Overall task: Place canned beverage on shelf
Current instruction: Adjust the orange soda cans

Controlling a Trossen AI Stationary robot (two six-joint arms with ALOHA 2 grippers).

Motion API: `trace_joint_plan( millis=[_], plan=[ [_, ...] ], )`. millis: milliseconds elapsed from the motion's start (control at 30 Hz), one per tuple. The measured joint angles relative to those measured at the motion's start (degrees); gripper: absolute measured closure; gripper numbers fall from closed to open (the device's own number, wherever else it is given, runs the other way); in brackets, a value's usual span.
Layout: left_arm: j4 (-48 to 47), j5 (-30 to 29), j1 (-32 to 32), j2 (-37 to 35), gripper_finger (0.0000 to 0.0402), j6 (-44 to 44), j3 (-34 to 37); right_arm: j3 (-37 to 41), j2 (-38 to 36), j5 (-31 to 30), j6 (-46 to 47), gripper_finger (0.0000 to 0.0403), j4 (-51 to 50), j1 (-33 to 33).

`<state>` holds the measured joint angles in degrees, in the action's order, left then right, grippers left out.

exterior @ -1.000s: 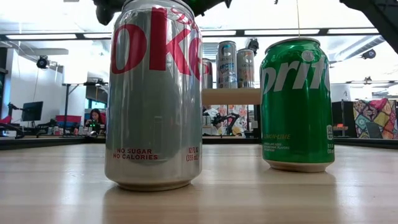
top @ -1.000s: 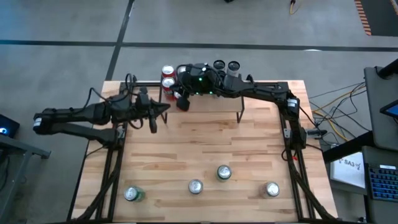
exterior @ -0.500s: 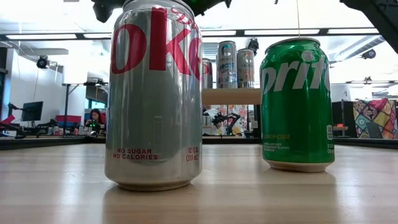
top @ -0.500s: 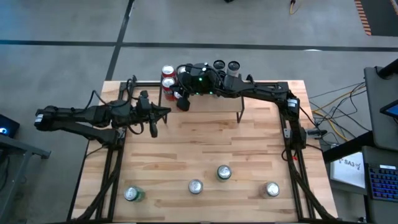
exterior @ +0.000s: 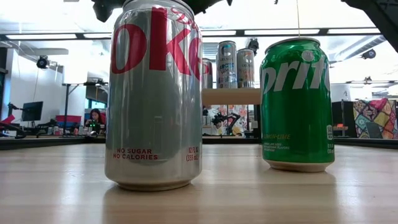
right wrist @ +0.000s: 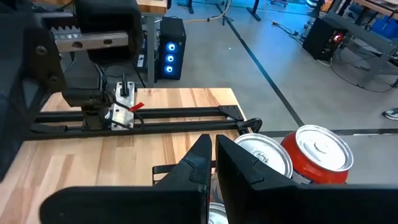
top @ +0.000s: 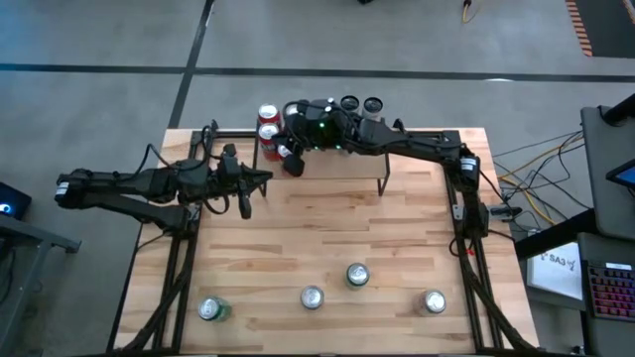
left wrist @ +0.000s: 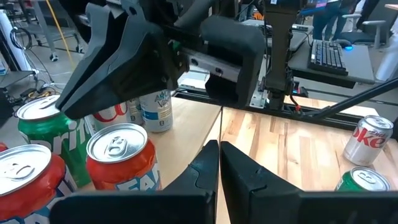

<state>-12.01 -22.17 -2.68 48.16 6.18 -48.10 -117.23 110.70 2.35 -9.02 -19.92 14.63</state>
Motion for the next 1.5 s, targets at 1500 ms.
trace_joint_plan(
  millis=[1500],
  plan=[
    [-7.23,12.46,17.60,-1.91,0.0402,-10.69,0.05,-0.55,-5.84,2.09,-1.03,0.0390,-17.10,0.27]
  ],
)
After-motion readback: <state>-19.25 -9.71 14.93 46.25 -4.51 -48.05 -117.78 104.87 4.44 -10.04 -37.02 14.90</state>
